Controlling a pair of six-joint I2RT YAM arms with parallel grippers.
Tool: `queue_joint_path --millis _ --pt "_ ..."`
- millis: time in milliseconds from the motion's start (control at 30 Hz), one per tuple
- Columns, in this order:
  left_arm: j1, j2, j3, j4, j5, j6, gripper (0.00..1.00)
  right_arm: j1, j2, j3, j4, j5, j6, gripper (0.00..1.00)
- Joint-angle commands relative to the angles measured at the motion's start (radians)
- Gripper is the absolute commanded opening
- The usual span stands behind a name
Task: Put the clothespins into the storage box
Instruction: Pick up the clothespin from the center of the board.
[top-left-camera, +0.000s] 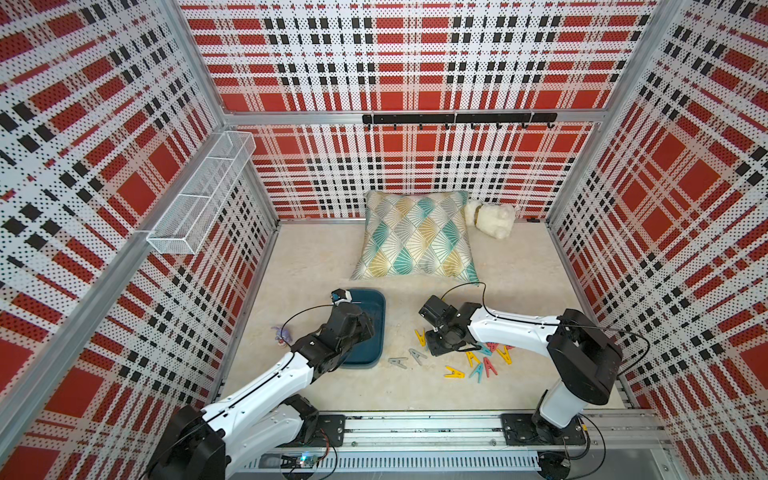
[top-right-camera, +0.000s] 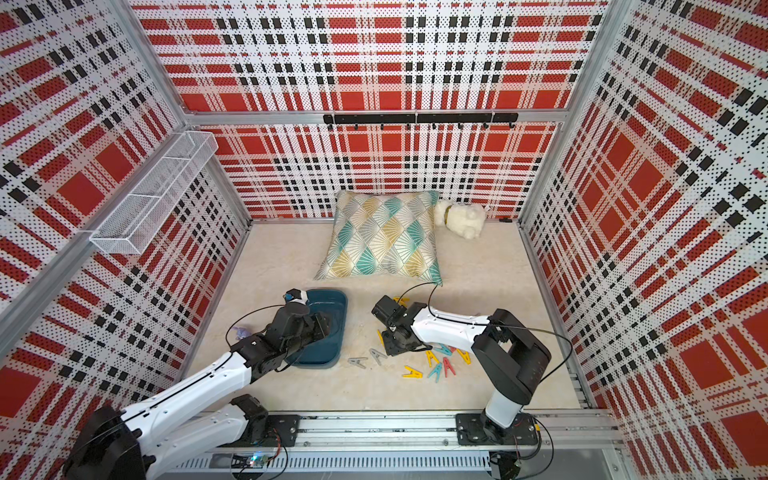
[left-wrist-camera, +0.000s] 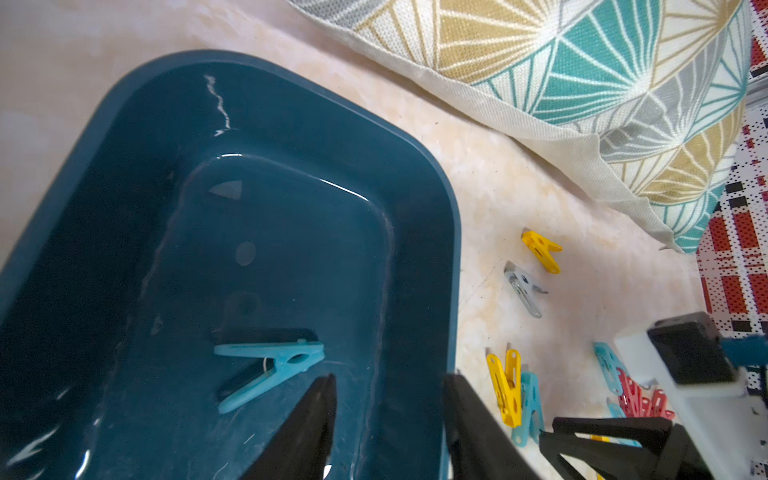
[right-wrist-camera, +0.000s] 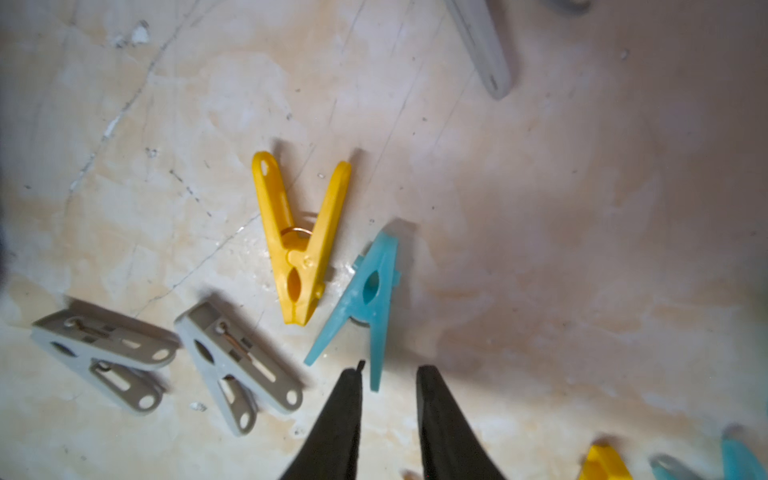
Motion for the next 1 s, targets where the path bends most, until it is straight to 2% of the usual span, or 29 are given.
queue_joint_path --millis 0,633,967 --pt "-0.014 0.006 0.034 -0.001 -0.021 -0.009 0.47 0.009 0.020 0.029 0.015 0.027 -0.008 0.30" --pt "-0.023 -0.002 0.038 0.033 0.007 -0.022 0.47 0.009 0.047 0.016 0.041 0.020 -0.009 0.15" --pt "-0.023 -0.003 0.040 0.150 0.139 -0.061 0.49 0.009 -0.058 0.043 -0.019 0.046 -0.018 0.10"
